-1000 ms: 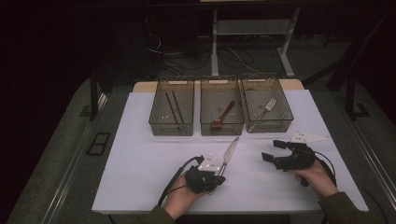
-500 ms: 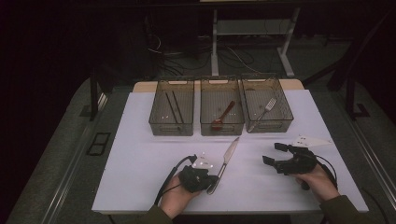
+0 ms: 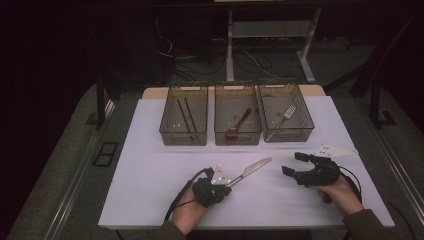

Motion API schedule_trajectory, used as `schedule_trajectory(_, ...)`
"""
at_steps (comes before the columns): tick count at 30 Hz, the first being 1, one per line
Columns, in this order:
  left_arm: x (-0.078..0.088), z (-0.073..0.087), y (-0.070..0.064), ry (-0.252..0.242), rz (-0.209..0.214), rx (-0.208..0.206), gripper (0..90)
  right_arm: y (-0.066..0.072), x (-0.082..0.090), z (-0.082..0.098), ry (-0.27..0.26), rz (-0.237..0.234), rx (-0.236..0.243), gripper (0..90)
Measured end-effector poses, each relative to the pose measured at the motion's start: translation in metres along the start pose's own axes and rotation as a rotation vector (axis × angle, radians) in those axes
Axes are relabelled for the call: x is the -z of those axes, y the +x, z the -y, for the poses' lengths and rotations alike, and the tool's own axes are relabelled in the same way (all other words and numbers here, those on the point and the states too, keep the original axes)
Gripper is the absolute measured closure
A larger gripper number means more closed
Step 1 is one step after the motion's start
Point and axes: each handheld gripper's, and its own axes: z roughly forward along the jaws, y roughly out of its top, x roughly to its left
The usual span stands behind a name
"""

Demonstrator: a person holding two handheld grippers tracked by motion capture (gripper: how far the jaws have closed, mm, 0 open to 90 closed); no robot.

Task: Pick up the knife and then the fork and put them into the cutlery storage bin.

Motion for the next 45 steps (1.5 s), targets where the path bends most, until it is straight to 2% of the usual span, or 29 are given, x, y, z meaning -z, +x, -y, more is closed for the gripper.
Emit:
schedule_trajectory(3,0.002,0.002,0.014,0.000,-0.045,0.020,89.0,-0.001,0.001,0.000,-0.007,-0.001,-0.003,19.6)
schedule_trajectory(5,0.003,0.001,0.021,-0.036,0.007,0.038,88.5,-0.001,0.001,0.000,-0.006,-0.003,-0.001,19.6)
schedule_trajectory(7,0.002,-0.004,0.024,-0.058,0.048,0.008,79.6,-0.001,0.000,-0.001,-0.007,-0.006,0.000,19.6)
schedule_trajectory(8,0.002,-0.008,0.026,-0.054,0.062,-0.039,76.2,-0.001,0.000,-0.001,-0.008,-0.008,-0.002,19.6)
schedule_trajectory(9,0.000,-0.011,0.026,-0.066,0.083,-0.048,74.8,-0.001,0.000,-0.001,-0.007,-0.010,-0.002,19.6)
schedule_trajectory(11,-0.004,-0.019,0.030,-0.060,0.125,-0.083,70.9,-0.001,0.001,-0.001,-0.006,-0.015,-0.001,19.6)
schedule_trajectory(16,-0.022,-0.033,0.040,-0.026,0.162,-0.157,70.3,-0.002,0.002,-0.002,-0.002,-0.022,0.004,19.8)
schedule_trajectory(19,-0.031,-0.033,0.043,-0.028,0.187,-0.148,70.6,-0.003,0.002,-0.002,0.003,-0.025,0.005,19.8)
schedule_trajectory(22,-0.033,-0.032,0.044,-0.040,0.208,-0.137,71.7,-0.004,0.003,-0.002,0.004,-0.031,0.001,19.9)
schedule_trajectory(23,-0.031,-0.031,0.045,-0.023,0.211,-0.158,71.8,-0.004,0.003,-0.002,0.003,-0.033,0.001,19.9)
schedule_trajectory(26,-0.033,-0.030,0.044,-0.038,0.219,-0.152,75.7,-0.004,0.003,-0.002,0.004,-0.039,-0.006,20.0)
schedule_trajectory(29,-0.034,-0.030,0.048,-0.040,0.248,-0.150,77.9,-0.005,0.002,-0.002,0.010,-0.040,-0.004,20.0)
schedule_trajectory(32,-0.034,-0.030,0.048,-0.042,0.247,-0.154,79.2,-0.005,0.002,-0.002,0.011,-0.044,-0.005,20.0)
schedule_trajectory(34,-0.033,-0.029,0.048,-0.043,0.252,-0.140,79.2,-0.005,0.002,-0.002,0.012,-0.046,-0.004,20.0)
schedule_trajectory(36,-0.033,-0.029,0.047,-0.048,0.243,-0.150,79.3,-0.005,0.002,-0.002,0.015,-0.047,-0.007,20.0)
schedule_trajectory(37,-0.033,-0.029,0.048,-0.047,0.234,-0.176,79.3,-0.005,0.002,-0.002,0.017,-0.048,-0.008,20.0)
schedule_trajectory(39,-0.032,-0.029,0.047,-0.043,0.225,-0.192,79.4,-0.005,0.002,-0.002,0.019,-0.050,-0.008,20.0)
schedule_trajectory(40,-0.032,-0.029,0.046,-0.055,0.226,-0.169,79.4,-0.005,0.002,-0.002,0.019,-0.051,-0.008,20.0)
schedule_trajectory(41,-0.032,-0.029,0.046,-0.057,0.224,-0.166,79.4,-0.005,0.003,-0.002,0.023,-0.052,-0.006,20.0)
schedule_trajectory(42,-0.032,-0.029,0.046,-0.058,0.220,-0.167,79.4,-0.005,0.003,-0.002,0.020,-0.052,-0.008,20.0)
schedule_trajectory(43,-0.031,-0.030,0.046,-0.045,0.216,-0.190,79.4,-0.005,0.003,-0.002,0.015,-0.051,-0.011,20.0)
schedule_trajectory(44,-0.030,-0.029,0.046,-0.050,0.216,-0.179,79.4,-0.005,0.003,-0.003,0.014,-0.053,-0.010,20.0)
schedule_trajectory(45,-0.030,-0.029,0.043,-0.078,0.216,-0.142,79.4,-0.006,0.004,-0.003,0.013,-0.054,-0.011,20.0)
